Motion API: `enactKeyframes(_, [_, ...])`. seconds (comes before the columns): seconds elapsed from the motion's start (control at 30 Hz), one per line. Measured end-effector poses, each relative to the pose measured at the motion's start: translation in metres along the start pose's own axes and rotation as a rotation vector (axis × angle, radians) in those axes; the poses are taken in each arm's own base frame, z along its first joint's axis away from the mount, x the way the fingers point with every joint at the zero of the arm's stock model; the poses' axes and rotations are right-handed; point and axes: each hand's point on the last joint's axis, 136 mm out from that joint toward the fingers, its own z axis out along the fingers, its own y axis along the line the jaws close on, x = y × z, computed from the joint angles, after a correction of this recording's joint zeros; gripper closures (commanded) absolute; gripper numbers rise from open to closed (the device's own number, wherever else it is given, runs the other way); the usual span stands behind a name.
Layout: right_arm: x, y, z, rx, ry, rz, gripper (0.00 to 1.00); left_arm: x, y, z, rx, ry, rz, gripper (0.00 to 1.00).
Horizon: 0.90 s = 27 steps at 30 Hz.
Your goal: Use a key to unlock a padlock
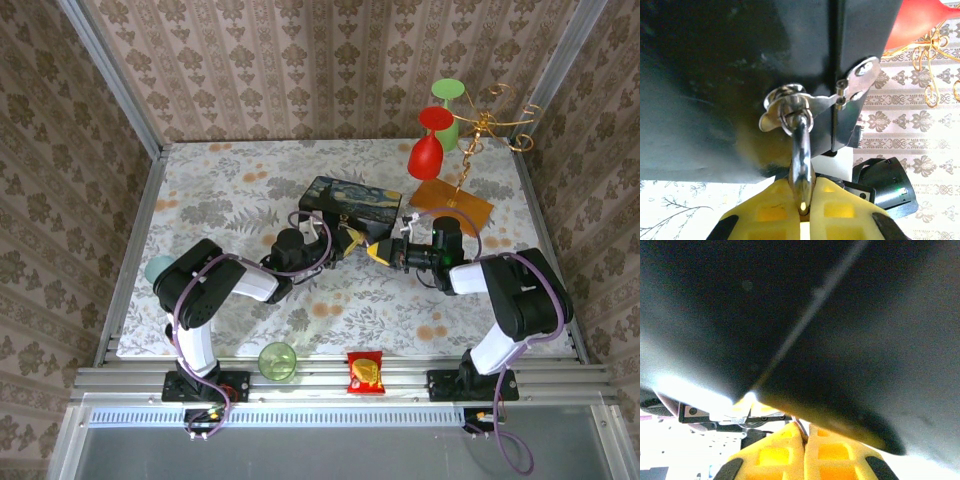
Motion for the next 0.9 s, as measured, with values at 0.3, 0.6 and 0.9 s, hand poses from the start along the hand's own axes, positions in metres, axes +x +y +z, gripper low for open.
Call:
enactKeyframes(0.3, [0.002,-0.006,-0.011,0.029,0.026,0.034,1.0,0.008,0.001,0.0,0.001,0.049,0.0,1.0])
enactKeyframes(0.6, [0.004,-0.008,-0.02,0.06,0.043,0.043,1.0,0.015,0.004,0.001,0.006,0.087,0.017,1.0])
enactKeyframes(0.9, [-0.002,-0.009,-0.019,0.024,0.022,0.096,1.0,0.014,0.005,0.001,0.011,0.084,0.035,1.0])
